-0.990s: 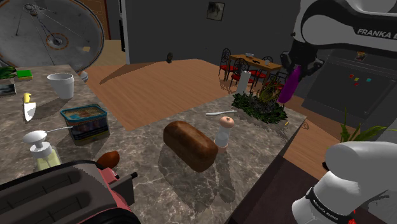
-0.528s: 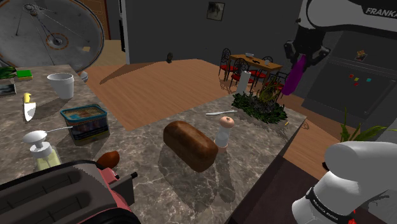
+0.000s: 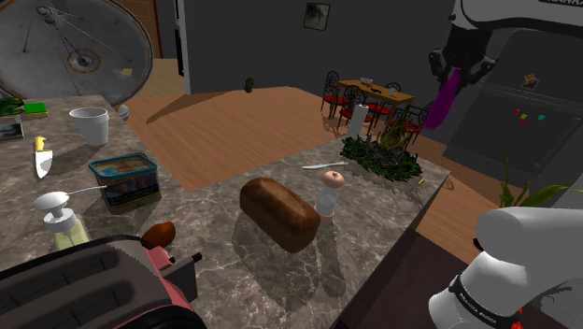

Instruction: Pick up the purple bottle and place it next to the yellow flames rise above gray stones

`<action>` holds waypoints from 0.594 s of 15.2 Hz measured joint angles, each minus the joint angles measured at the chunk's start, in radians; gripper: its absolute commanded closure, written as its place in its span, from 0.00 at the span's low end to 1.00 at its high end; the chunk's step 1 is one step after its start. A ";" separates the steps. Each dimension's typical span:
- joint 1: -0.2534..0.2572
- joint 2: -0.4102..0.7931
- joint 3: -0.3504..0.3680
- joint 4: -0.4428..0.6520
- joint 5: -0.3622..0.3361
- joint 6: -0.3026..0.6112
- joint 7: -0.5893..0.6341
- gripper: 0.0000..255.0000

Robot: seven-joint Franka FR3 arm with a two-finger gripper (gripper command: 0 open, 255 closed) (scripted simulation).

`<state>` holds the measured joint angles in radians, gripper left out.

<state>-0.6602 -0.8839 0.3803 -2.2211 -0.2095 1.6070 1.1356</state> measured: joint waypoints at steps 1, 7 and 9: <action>-0.004 0.003 -0.015 -0.007 -0.009 0.014 -0.012 1.00; -0.045 0.070 -0.135 -0.026 -0.082 0.134 -0.108 1.00; -0.062 0.107 -0.171 -0.007 -0.103 0.164 -0.139 1.00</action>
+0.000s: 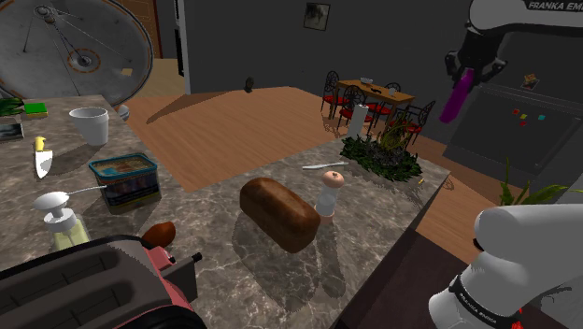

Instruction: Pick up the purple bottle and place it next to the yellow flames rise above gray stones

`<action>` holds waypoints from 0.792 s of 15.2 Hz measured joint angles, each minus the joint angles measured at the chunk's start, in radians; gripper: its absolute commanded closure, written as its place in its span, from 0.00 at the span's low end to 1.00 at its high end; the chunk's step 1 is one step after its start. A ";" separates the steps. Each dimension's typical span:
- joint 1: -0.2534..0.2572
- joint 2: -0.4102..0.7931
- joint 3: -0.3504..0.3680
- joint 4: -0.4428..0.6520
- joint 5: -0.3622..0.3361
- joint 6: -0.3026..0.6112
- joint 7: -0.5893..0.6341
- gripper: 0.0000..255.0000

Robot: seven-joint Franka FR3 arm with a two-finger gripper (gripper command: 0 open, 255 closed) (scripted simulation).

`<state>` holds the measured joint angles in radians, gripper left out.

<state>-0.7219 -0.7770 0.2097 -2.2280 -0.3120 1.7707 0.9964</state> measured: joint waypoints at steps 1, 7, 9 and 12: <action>-0.010 0.027 -0.020 0.005 -0.013 0.028 -0.015 1.00; -0.049 0.138 -0.124 0.057 -0.059 0.126 -0.104 1.00; -0.060 0.184 -0.153 0.082 -0.069 0.157 -0.130 1.00; -0.077 0.252 -0.205 0.129 -0.079 0.201 -0.180 1.00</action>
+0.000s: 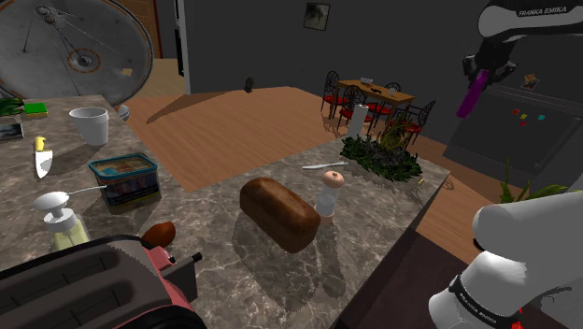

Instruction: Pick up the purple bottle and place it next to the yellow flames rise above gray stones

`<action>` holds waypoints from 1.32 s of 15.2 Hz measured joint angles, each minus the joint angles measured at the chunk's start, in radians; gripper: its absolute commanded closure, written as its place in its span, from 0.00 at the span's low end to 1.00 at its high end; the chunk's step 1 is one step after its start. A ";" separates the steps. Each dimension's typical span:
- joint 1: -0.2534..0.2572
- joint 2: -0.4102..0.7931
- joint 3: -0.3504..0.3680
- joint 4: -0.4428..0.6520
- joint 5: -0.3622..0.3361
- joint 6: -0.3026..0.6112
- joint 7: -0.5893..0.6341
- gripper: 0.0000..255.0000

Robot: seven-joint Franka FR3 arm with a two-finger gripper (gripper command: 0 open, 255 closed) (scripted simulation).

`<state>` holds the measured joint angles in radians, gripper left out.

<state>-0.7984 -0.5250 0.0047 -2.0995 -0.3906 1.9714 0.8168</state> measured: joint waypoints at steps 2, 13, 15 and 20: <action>-0.010 0.060 -0.031 0.045 -0.002 0.028 -0.031 1.00; -0.055 0.389 -0.183 0.355 0.071 0.114 -0.232 1.00; -0.065 0.463 -0.202 0.434 0.100 0.116 -0.268 1.00; -0.112 0.651 -0.245 0.652 0.193 0.103 -0.376 1.00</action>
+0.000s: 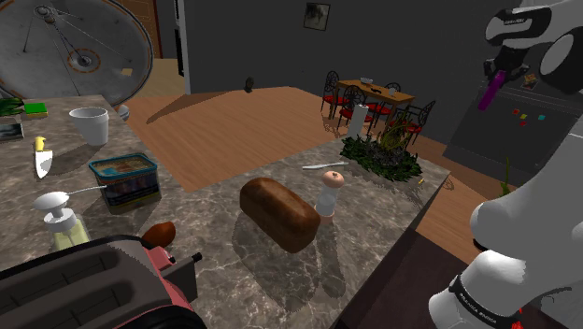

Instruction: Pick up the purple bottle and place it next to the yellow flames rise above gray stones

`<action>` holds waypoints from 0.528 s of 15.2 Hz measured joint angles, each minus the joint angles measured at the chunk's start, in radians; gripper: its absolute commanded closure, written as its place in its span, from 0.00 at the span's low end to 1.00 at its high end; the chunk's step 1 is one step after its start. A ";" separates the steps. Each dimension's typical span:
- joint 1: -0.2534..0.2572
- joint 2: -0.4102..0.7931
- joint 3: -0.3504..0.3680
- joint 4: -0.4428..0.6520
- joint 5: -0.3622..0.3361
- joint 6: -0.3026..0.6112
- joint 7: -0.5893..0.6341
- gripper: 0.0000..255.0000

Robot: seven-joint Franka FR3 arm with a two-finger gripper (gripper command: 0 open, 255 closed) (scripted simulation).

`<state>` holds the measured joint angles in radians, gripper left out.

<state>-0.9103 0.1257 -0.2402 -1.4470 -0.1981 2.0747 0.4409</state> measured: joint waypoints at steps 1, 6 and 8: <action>-0.014 0.042 -0.006 0.056 0.022 -0.010 -0.023 1.00; -0.046 0.143 -0.013 0.144 0.066 0.006 -0.061 1.00; -0.045 0.137 -0.013 0.109 0.062 0.035 -0.056 1.00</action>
<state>-0.9552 0.2627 -0.2536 -1.3379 -0.1359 2.1097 0.3849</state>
